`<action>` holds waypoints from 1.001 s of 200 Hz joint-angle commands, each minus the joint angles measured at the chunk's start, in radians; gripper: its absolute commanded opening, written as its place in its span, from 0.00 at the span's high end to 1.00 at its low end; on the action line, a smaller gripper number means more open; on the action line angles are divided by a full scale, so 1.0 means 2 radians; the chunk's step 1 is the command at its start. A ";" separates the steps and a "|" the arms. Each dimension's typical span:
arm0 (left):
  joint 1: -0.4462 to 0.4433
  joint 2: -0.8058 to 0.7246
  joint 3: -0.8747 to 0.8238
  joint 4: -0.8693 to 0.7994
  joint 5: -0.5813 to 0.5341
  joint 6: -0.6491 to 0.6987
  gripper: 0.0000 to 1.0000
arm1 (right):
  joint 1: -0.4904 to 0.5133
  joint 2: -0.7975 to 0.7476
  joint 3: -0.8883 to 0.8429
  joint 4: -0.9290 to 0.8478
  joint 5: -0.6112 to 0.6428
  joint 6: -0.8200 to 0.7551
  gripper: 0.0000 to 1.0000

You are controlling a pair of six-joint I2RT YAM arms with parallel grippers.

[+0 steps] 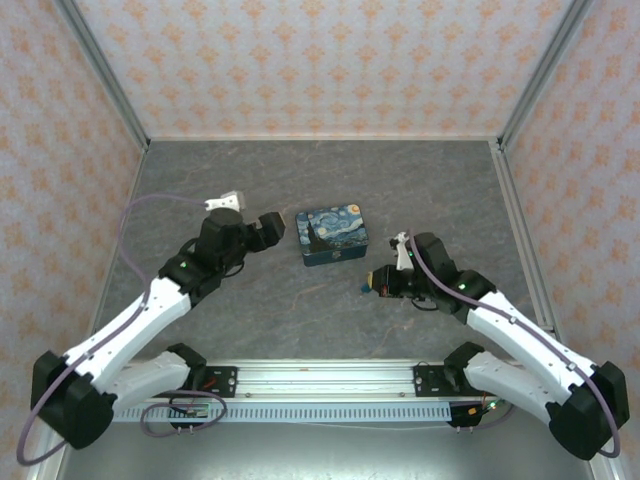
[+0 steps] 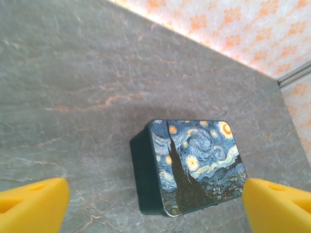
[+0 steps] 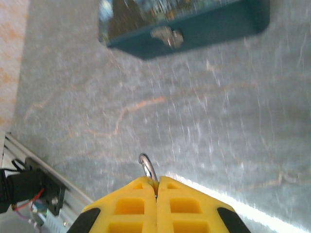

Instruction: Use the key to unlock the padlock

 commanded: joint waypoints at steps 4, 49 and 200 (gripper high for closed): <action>-0.004 -0.051 -0.018 -0.025 -0.036 0.058 0.07 | -0.003 0.016 0.010 -0.062 -0.036 0.027 1.00; -0.004 -0.117 -0.042 -0.039 -0.028 0.088 0.04 | 0.000 0.059 0.003 -0.054 -0.048 0.041 1.00; -0.004 -0.153 -0.065 -0.046 -0.037 0.092 0.02 | 0.018 0.223 0.022 0.033 -0.047 0.045 1.00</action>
